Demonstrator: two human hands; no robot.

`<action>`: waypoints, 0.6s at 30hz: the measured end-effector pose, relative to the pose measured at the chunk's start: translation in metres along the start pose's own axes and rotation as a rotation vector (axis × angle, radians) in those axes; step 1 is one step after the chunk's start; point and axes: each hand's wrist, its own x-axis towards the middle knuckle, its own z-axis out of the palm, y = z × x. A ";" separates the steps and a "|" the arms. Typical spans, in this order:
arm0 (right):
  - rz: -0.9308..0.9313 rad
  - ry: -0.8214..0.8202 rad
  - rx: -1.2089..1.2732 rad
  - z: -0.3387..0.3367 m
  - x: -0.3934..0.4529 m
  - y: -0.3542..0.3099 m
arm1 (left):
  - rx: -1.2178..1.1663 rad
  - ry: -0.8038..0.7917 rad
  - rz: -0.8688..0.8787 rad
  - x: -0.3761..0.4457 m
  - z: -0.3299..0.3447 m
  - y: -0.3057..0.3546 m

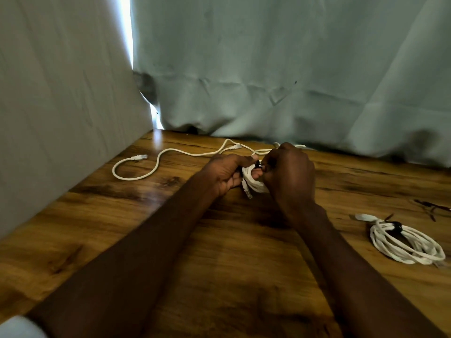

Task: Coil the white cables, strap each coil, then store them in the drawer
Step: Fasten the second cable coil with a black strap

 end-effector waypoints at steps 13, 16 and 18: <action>-0.005 -0.045 0.008 0.001 -0.002 -0.004 | 0.067 -0.019 0.046 -0.010 -0.001 -0.001; 0.095 -0.041 0.155 0.000 0.003 0.005 | 0.024 -0.137 0.048 -0.012 0.000 0.002; 0.132 -0.019 0.287 -0.002 0.007 0.012 | -0.007 -0.139 0.076 -0.012 0.002 0.003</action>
